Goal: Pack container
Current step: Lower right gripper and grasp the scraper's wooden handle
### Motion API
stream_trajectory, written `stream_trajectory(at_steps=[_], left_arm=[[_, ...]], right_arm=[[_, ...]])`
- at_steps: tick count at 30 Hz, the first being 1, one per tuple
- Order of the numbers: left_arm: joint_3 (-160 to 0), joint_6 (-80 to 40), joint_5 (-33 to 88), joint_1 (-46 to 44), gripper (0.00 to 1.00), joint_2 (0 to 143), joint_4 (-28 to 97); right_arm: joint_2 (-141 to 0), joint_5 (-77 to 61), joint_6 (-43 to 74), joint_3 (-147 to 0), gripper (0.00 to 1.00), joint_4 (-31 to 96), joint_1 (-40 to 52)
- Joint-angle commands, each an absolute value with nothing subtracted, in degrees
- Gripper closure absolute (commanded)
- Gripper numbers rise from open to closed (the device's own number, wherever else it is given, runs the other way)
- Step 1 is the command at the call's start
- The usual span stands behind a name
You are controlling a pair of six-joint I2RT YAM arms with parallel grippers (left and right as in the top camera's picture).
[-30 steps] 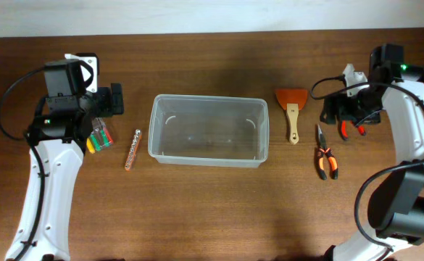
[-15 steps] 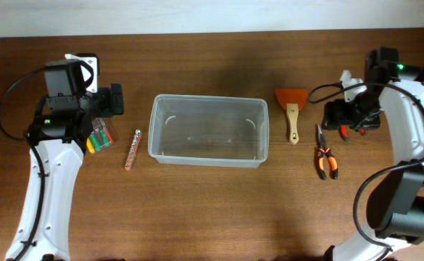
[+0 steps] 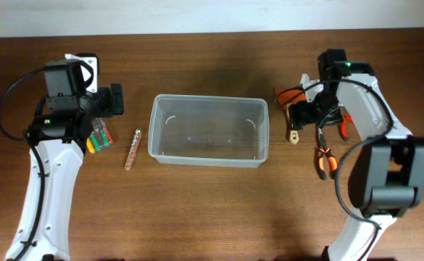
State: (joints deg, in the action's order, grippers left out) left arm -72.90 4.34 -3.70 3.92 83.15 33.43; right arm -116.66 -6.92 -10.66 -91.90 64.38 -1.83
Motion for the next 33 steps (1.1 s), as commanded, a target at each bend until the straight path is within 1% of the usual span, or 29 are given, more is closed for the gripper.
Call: stream_trajectory(at_steps=[1,7,12,20,25,33], left_arm=[[-74.3,5.3,-4.3,4.2,0.01,82.9,33.5],[-74.3,5.3,-4.3,4.2,0.01,82.9,33.5],[-74.3,5.3,-4.3,4.2,0.01,82.9,33.5],[-74.3,5.3,-4.3,4.2,0.01,82.9,33.5],[-74.3,5.3,-4.3,4.2,0.01,82.9,33.5],[-74.3,5.3,-4.3,4.2,0.01,82.9,33.5]], right_arm=[[-119.4,-6.6,-9.8,-92.8,0.14,63.2,-1.7],[-120.4,-6.9,-8.4,-92.8,0.15,59.7,-1.7],[-120.4,-6.8,-4.1,-92.8,0.16,57.5,-1.2],[-120.4,-5.5,0.4,-92.8,0.17,55.1,1.2],[-120.4,-3.8,0.5,-92.8,0.17,54.8,3.0],[-120.4,-0.3,0.5,-92.8,0.24,56.1,2.9]])
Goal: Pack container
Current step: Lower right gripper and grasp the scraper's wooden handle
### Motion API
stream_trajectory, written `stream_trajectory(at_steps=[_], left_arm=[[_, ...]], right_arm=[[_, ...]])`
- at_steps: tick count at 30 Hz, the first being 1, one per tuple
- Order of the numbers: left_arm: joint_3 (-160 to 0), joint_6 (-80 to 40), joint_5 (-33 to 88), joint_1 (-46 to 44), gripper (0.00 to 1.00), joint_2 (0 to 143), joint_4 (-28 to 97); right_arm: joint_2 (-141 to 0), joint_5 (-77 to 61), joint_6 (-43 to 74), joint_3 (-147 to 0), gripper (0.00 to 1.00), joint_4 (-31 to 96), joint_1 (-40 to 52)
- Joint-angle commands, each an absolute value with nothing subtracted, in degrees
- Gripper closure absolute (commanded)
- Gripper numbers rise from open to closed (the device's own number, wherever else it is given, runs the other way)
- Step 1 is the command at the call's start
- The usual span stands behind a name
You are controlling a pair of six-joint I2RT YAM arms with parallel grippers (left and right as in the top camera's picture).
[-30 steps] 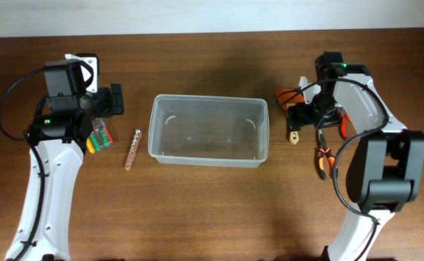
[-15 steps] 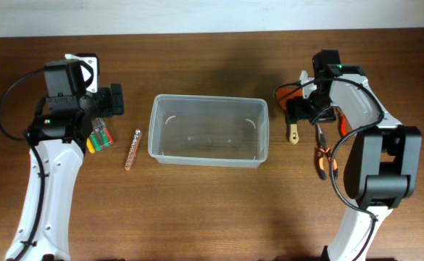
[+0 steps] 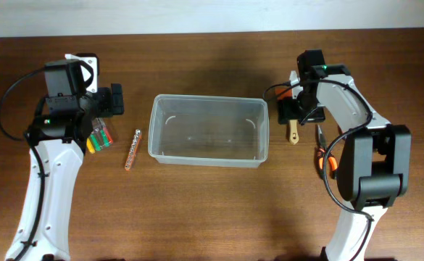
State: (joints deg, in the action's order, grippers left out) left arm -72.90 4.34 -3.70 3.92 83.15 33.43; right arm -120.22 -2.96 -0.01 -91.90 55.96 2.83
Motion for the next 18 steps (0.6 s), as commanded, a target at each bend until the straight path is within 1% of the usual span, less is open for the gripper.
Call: stream_trajectory(at_steps=[1,8,18], left_arm=[[-74.3,5.3,-4.3,4.2,0.01,82.9,33.5],[-74.3,5.3,-4.3,4.2,0.01,82.9,33.5],[-74.3,5.3,-4.3,4.2,0.01,82.9,33.5]], right_arm=[[-120.4,-0.4,0.5,-92.8,0.25,56.1,2.9],[-120.4,-0.4,1.0,-92.8,0.32,55.9,2.9],[-123.2,-0.3,2.2,-92.8,0.35,56.3,3.0]])
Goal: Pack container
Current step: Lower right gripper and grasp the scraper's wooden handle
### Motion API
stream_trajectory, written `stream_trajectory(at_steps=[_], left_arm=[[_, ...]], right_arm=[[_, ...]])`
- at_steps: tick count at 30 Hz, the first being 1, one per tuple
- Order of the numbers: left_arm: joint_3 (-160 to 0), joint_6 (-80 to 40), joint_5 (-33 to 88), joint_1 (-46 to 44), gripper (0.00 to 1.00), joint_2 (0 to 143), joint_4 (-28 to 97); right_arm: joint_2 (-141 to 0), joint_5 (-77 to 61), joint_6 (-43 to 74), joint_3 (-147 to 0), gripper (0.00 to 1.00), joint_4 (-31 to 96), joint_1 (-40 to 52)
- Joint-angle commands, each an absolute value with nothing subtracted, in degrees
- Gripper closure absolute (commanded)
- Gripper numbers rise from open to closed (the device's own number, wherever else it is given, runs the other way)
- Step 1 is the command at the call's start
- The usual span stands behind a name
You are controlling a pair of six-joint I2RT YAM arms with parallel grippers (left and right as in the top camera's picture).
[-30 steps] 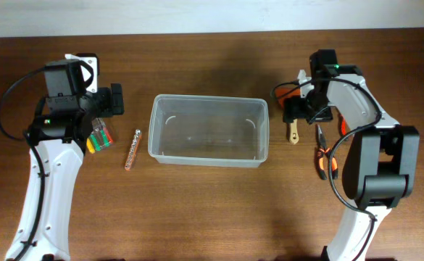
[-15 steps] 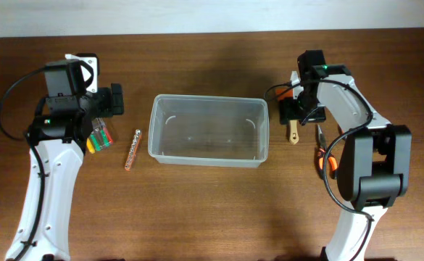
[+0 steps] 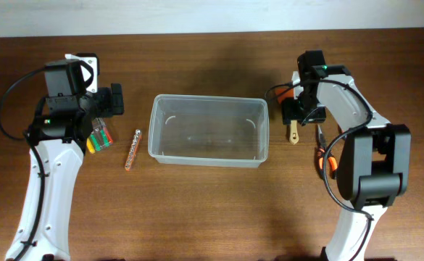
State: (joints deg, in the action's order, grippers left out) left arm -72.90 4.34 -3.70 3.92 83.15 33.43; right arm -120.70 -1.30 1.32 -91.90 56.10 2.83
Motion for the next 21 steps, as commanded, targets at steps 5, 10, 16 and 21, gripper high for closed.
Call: stream_trajectory(at_steps=[5,10,16,21], left_arm=[[-74.3,5.3,-4.3,4.2,0.01,82.9,33.5],[-74.3,5.3,-4.3,4.2,0.01,82.9,33.5],[-74.3,5.3,-4.3,4.2,0.01,82.9,33.5],[-74.3,5.3,-4.3,4.2,0.01,82.9,33.5]], right_arm=[[-123.8,-0.3,2.2,-92.8,0.35,56.1,3.0],[-124.5,-0.3,2.2,-92.8,0.38,56.5,3.0],[-126.1,-0.3,2.2,-92.8,0.39,57.3,3.0],[-127.3,-0.3,2.2,-92.8,0.40,57.7,3.0]])
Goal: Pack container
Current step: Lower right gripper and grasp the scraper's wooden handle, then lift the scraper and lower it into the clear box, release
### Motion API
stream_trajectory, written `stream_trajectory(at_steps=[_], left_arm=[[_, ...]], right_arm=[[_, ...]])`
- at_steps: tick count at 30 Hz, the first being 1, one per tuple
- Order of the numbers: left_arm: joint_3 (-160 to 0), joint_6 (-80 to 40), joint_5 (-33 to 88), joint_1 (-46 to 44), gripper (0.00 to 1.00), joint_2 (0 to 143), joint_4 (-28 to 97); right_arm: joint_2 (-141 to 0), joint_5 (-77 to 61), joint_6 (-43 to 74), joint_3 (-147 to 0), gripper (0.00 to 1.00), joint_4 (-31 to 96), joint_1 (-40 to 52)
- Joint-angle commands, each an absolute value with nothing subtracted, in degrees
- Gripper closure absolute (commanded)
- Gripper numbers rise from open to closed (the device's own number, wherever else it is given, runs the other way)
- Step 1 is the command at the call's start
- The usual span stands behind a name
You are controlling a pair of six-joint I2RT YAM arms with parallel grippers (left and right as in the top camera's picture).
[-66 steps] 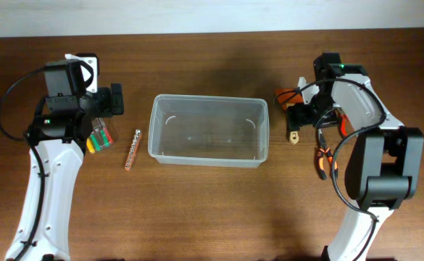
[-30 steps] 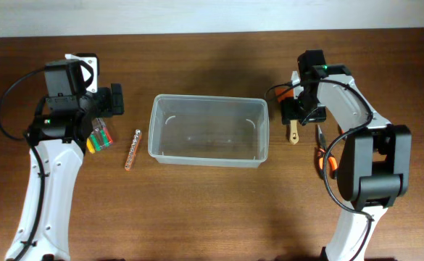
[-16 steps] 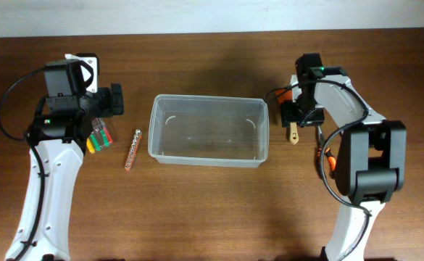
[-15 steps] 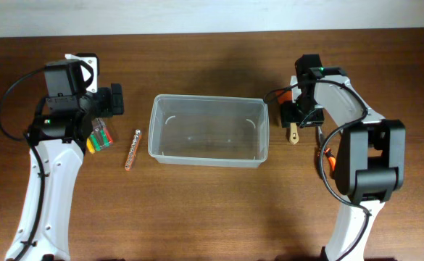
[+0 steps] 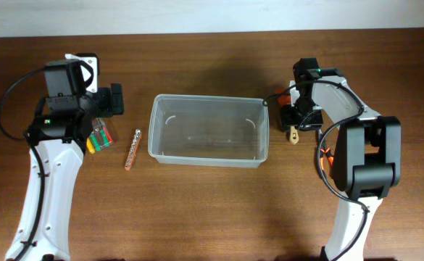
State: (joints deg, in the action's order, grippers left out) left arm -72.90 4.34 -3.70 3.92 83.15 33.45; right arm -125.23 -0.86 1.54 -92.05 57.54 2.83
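Observation:
A clear, empty plastic container [image 5: 209,130] sits mid-table. Right of it my right gripper [image 5: 293,118] is low over a small tan-handled tool [image 5: 293,134], close to the container's right wall; its fingers are hidden under the wrist, so a hold does not show. Orange-handled pliers [image 5: 319,155] lie just right of that, partly under the arm. On the left a thin strip of bits [image 5: 132,148] lies beside the container, and a green, red and yellow bundle [image 5: 100,135] lies under my left arm. My left gripper [image 5: 115,101] hovers above these, its jaws not readable.
Brown wooden table [image 5: 212,210]. A pale wall strip runs along the far edge [image 5: 212,14]. Black cables loop beside both arms.
The right wrist has shifted slightly left and toward the far edge, staying over the tan-handled tool by the container. The left arm and all left-side items are unchanged.
At first the right gripper was over the tools right of the container with its arm stretched out wide. Then the arm was drawn in and the gripper sat lower over the tan-handled tool, where it has stayed with small shifts. The left arm never moved.

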Motion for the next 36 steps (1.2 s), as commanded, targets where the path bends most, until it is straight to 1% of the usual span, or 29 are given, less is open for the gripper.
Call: stream_trajectory(at_steps=[1,3,5,11,12,14,17,20,26,34,36], left_arm=[[-74.3,5.3,-4.3,4.2,0.01,82.9,33.5],[-74.3,5.3,-4.3,4.2,0.01,82.9,33.5],[-74.3,5.3,-4.3,4.2,0.01,82.9,33.5],[-74.3,5.3,-4.3,4.2,0.01,82.9,33.5],[-74.3,5.3,-4.3,4.2,0.01,82.9,33.5],[-74.3,5.3,-4.3,4.2,0.01,82.9,33.5],[-74.3,5.3,-4.3,4.2,0.01,82.9,33.5],[-74.3,5.3,-4.3,4.2,0.01,82.9,33.5],[-74.3,5.3,-4.3,4.2,0.01,82.9,33.5],[-74.3,5.3,-4.3,4.2,0.01,82.9,33.5],[-74.3,5.3,-4.3,4.2,0.01,82.9,33.5]], right_arm=[[-127.3,-0.3,2.2,-92.8,0.43,57.6,3.0],[-127.3,-0.4,2.2,-92.8,0.50,57.6,3.0],[-127.3,-0.3,2.2,-92.8,0.55,57.6,3.0],[-127.3,-0.3,2.2,-92.8,0.61,56.8,3.0],[-127.2,-0.3,2.2,-92.9,0.67,56.5,3.0],[-127.2,-0.3,2.2,-92.9,0.87,56.4,3.0],[-127.2,-0.3,2.2,-93.0,0.88,56.2,2.9],[-127.2,-0.3,2.2,-93.0,0.96,56.3,2.9],[-126.7,-0.3,2.2,-97.9,0.96,59.2,2.9],[-126.2,5.3,1.9,-120.5,0.96,69.3,2.9],[-126.2,5.1,-0.2,-124.8,0.96,71.3,2.9]])
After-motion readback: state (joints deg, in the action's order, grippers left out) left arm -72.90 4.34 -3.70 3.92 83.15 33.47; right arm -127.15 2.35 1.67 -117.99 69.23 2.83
